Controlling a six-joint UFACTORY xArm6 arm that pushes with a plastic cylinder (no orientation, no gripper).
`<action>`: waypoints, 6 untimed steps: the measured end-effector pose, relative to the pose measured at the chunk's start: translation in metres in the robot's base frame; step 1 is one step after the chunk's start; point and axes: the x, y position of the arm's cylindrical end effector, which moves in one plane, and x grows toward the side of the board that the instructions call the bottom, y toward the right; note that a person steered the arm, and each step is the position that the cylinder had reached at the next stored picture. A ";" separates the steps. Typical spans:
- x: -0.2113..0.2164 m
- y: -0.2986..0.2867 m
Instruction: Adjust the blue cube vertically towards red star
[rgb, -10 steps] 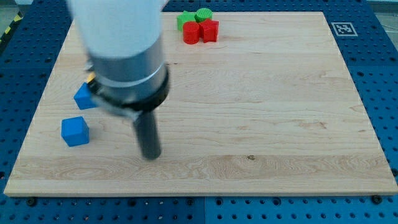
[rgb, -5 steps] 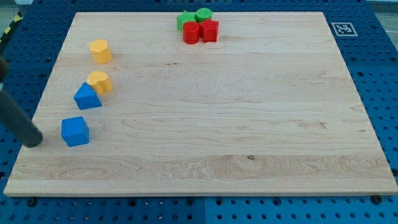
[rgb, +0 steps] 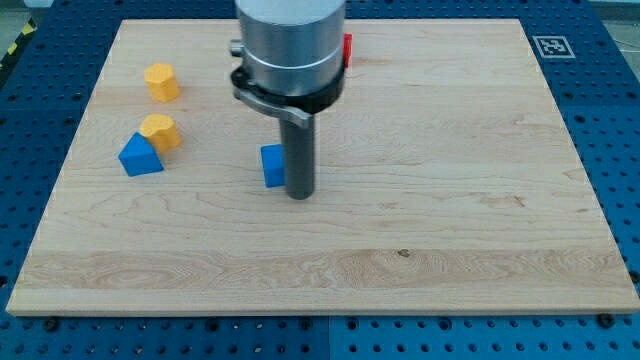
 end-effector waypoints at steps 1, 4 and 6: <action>0.000 -0.050; -0.038 -0.027; -0.038 0.049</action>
